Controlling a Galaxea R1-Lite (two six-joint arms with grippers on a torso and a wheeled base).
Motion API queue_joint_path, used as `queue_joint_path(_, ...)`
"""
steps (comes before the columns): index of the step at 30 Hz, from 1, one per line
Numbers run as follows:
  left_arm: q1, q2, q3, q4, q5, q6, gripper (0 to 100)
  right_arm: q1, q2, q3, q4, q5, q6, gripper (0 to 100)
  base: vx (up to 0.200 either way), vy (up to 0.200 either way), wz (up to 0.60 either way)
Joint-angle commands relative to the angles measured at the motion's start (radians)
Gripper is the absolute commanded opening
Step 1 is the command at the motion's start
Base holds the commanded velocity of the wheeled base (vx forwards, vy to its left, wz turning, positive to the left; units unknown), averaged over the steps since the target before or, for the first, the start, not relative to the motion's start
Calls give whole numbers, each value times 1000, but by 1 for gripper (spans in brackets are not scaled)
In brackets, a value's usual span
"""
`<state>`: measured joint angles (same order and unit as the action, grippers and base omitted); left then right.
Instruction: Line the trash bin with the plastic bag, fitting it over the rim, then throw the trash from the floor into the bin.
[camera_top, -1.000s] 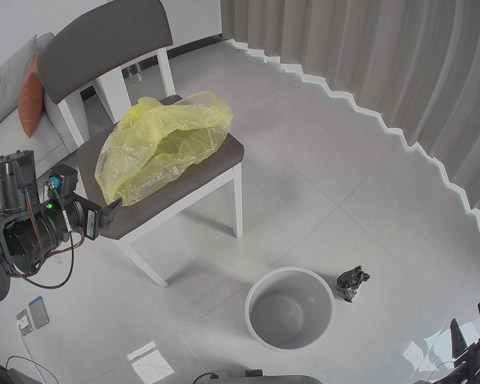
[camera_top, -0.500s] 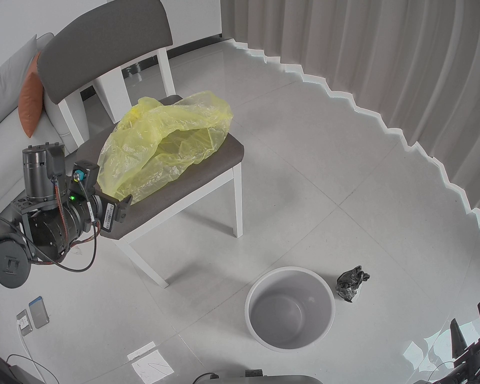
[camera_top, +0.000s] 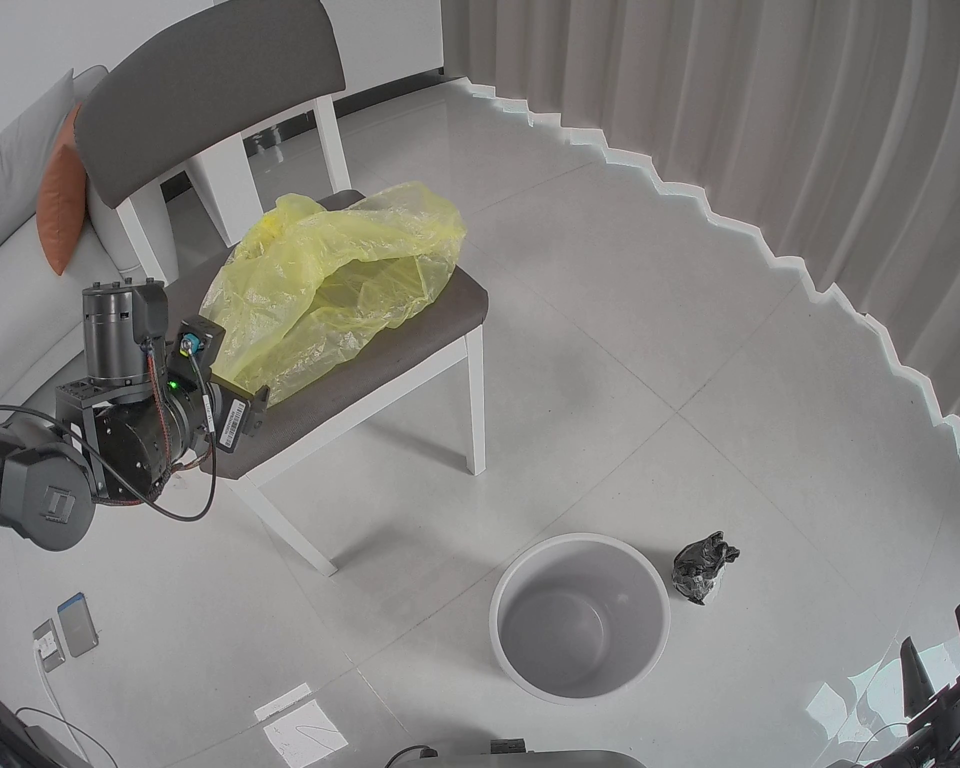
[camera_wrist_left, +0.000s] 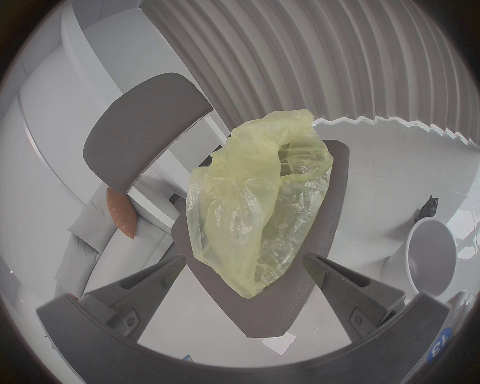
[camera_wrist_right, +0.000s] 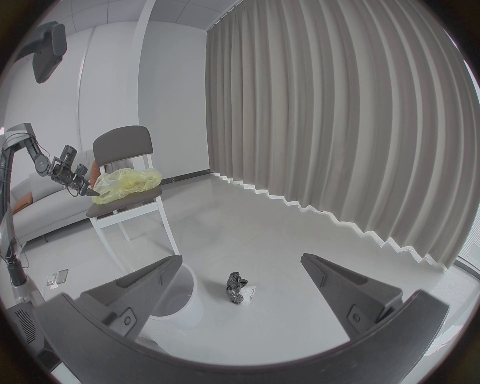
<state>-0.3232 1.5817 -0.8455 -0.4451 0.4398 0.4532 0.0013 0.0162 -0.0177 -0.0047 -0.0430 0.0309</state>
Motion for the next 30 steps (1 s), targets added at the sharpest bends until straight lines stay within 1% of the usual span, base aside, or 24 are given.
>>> queue_joint_path(1,36,32,-20,-1,2,16,100,0,-5,18,0,0,0,100,0,0,0)
queue_joint_path(4,56,54,-37,-1,-1,18,100,0,-5,18,-1,0,0,100,0,0,0)
queue_joint_path(10,58,106,-67,-4,-9,7,100,0,-5,18,0,0,0,100,0,0,0)
queue_joint_path(13,62,136,-89,-23,-10,5,100,0,-5,18,0,0,0,100,0,0,0)
queue_joint_path(16,93,185,-124,-93,-12,10,100,0,-5,18,0,0,0,100,0,0,0)
queue_joint_path(21,102,176,-136,-90,-15,9,100,0,-5,18,0,0,0,100,0,0,0)
queue_joint_path(28,127,149,-115,-86,-18,5,100,0,-5,18,-1,0,0,100,0,0,0)
queue_joint_path(30,133,138,-99,-86,-30,5,100,0,-5,18,0,0,0,100,0,0,0)
